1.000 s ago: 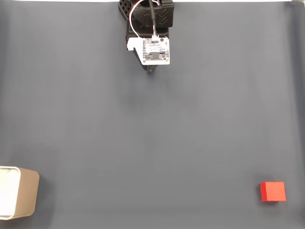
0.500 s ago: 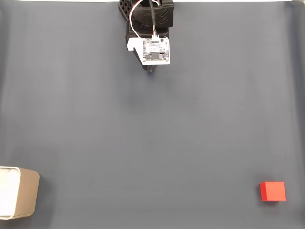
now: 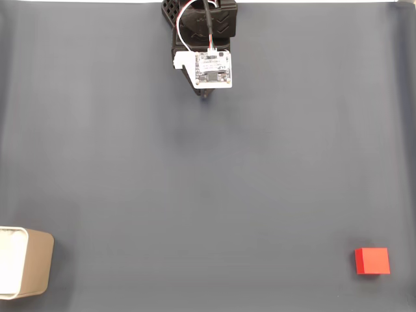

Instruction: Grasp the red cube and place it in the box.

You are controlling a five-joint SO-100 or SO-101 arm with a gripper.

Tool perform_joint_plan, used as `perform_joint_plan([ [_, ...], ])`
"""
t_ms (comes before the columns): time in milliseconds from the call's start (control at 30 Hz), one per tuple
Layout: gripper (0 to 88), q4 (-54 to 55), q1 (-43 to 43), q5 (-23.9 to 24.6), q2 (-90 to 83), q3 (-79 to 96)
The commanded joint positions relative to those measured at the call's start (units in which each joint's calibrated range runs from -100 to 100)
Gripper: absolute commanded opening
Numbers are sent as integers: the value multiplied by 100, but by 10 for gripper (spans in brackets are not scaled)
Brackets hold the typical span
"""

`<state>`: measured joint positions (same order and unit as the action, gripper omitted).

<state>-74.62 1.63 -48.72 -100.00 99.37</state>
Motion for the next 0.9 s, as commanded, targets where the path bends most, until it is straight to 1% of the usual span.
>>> perform_joint_plan([
  [0, 0, 69, -7, 107, 9, 45],
  [167, 0, 536, -78, 161, 9, 18],
  [433, 0, 1282, -113, 107, 147, -420],
  [867, 0, 2167, -113, 29, 1525, -1981],
])
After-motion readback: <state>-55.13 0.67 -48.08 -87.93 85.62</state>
